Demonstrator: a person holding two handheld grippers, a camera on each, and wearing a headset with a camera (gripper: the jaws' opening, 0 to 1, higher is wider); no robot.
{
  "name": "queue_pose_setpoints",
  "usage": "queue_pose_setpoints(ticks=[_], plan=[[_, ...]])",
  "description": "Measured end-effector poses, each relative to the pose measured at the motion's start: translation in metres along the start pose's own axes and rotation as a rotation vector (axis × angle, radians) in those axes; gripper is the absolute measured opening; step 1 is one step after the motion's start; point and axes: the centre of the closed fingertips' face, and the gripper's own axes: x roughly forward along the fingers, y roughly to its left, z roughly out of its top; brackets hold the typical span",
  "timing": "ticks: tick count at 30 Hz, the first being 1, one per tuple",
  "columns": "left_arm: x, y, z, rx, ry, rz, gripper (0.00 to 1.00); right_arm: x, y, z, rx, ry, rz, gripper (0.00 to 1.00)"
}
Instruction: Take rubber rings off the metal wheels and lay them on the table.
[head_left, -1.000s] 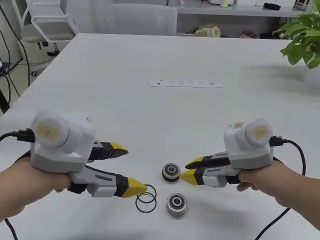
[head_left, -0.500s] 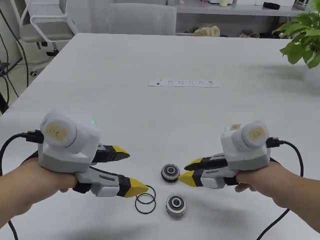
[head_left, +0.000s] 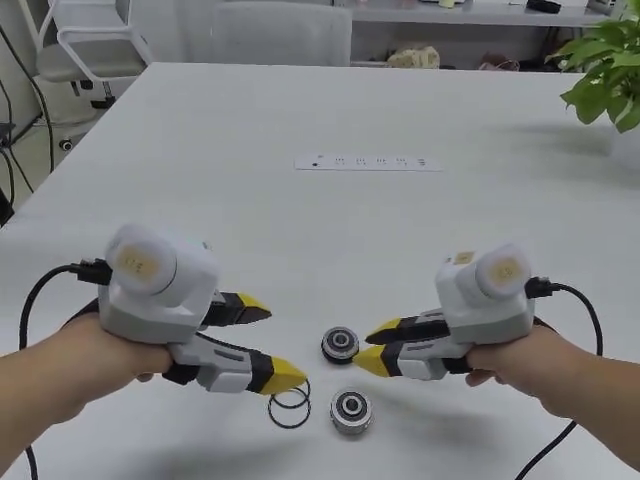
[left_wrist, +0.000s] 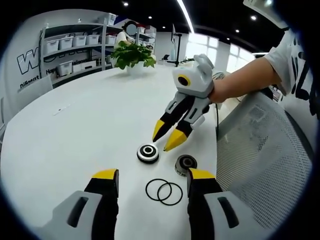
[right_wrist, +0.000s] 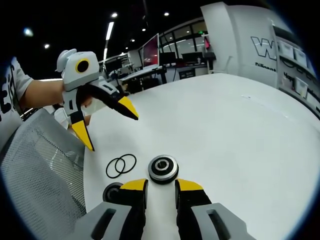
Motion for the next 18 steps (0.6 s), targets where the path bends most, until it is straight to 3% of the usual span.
queue_pose_setpoints(ticks=[18], plan=[[0.018,0.002,0.001,0.001,0.014,-0.018,0.46,0.006,0.001,-0.003,-0.018,0.002,0.0,0.21]])
